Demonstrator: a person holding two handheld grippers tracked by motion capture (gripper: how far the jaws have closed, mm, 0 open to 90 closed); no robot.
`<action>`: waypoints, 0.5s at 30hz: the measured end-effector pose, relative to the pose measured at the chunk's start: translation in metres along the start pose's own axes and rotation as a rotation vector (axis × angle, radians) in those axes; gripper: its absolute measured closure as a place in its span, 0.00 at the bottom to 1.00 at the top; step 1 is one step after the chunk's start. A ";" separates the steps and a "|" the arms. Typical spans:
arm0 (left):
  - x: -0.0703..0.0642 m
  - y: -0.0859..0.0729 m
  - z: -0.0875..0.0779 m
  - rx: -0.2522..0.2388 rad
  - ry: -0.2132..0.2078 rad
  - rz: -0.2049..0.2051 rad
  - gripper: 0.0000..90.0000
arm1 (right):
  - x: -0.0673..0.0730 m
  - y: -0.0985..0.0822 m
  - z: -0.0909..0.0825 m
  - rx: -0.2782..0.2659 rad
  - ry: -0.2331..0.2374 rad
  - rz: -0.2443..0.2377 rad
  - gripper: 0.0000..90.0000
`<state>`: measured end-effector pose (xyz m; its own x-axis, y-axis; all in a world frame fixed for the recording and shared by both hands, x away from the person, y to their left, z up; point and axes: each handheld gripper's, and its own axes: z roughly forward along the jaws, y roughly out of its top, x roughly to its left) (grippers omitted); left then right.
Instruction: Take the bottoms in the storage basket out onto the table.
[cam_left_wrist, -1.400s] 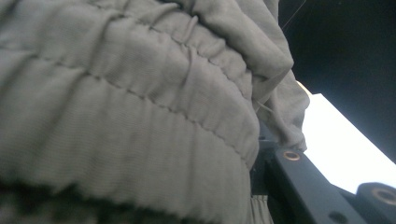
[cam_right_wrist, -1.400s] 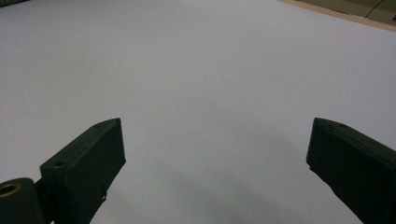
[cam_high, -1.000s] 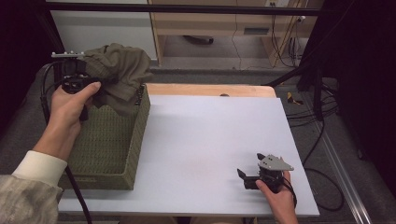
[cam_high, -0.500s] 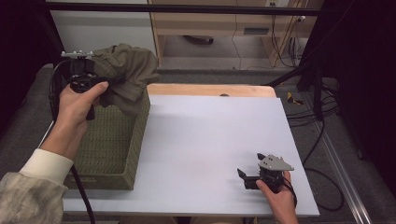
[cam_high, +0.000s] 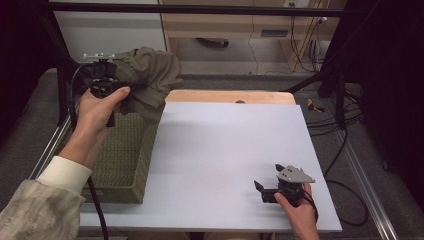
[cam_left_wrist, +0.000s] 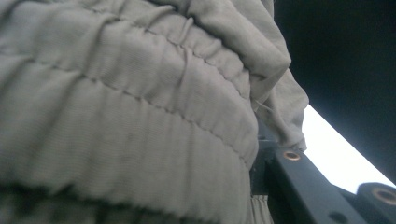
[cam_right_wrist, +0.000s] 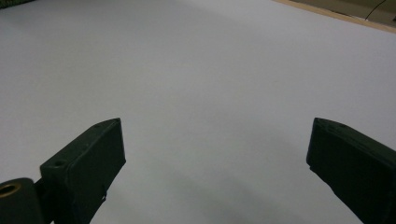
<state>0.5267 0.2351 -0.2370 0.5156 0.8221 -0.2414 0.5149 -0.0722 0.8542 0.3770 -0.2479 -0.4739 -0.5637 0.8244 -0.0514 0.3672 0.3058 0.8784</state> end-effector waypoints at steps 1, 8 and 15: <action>0.000 0.000 0.000 0.000 0.000 0.000 0.83 | 0.000 0.000 0.000 0.000 0.000 0.000 0.05; -0.008 -0.002 0.015 0.015 -0.014 0.002 0.83 | 0.000 0.000 0.000 -0.001 -0.001 -0.002 0.05; -0.014 -0.004 0.027 0.030 -0.025 0.008 0.83 | -0.001 0.000 0.000 -0.002 -0.001 -0.001 0.05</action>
<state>0.5355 0.2085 -0.2493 0.5370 0.8069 -0.2461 0.5307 -0.0964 0.8420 0.3773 -0.2491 -0.4740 -0.5630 0.8248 -0.0524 0.3657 0.3054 0.8792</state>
